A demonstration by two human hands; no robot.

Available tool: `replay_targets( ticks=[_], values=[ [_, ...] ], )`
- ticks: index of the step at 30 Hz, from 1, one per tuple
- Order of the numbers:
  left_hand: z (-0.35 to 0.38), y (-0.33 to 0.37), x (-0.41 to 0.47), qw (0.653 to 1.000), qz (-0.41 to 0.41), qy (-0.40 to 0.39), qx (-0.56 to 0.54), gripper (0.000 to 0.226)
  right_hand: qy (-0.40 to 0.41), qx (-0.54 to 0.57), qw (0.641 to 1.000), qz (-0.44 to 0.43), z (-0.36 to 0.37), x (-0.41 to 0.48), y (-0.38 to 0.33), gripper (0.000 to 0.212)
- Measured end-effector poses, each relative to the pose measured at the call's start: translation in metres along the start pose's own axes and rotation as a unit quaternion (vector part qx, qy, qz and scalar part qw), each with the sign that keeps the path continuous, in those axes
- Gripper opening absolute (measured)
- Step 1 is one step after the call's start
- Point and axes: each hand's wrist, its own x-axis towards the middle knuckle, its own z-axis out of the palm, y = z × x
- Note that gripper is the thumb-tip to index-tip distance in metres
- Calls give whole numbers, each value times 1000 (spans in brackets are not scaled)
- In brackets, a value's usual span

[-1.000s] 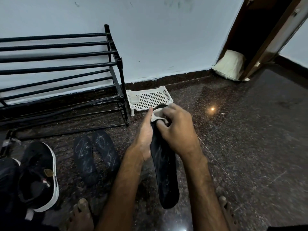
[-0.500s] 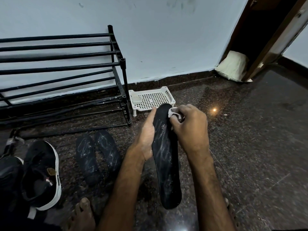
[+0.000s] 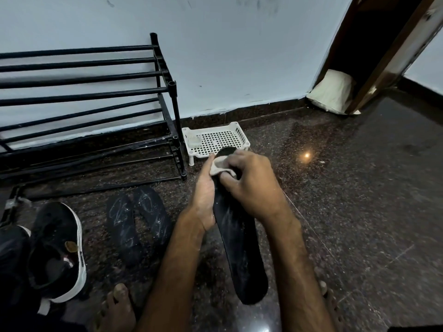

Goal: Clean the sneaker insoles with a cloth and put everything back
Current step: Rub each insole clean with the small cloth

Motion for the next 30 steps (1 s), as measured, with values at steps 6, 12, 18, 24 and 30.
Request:
replay_targets(
  ticks=[6, 12, 18, 24, 30],
  values=[
    [3, -4, 0, 999, -17, -7, 42, 61, 98, -67, 990, 79, -13, -1, 5, 23],
    [-3, 0, -1, 1000, -14, -7, 3, 64, -44, -5, 998, 46, -12, -4, 1, 19],
    [2, -3, 1, 1000, -5, -12, 12, 54, 66, -45, 996, 38, -10, 1, -5, 22],
    [-3, 0, -2, 999, -8, -10, 39, 62, 30, -58, 994, 93, -13, -6, 4, 22],
    [-2, 3, -2, 999, -21, -13, 26, 69, -27, -12, 999, 36, -12, -2, -6, 21]
  ],
)
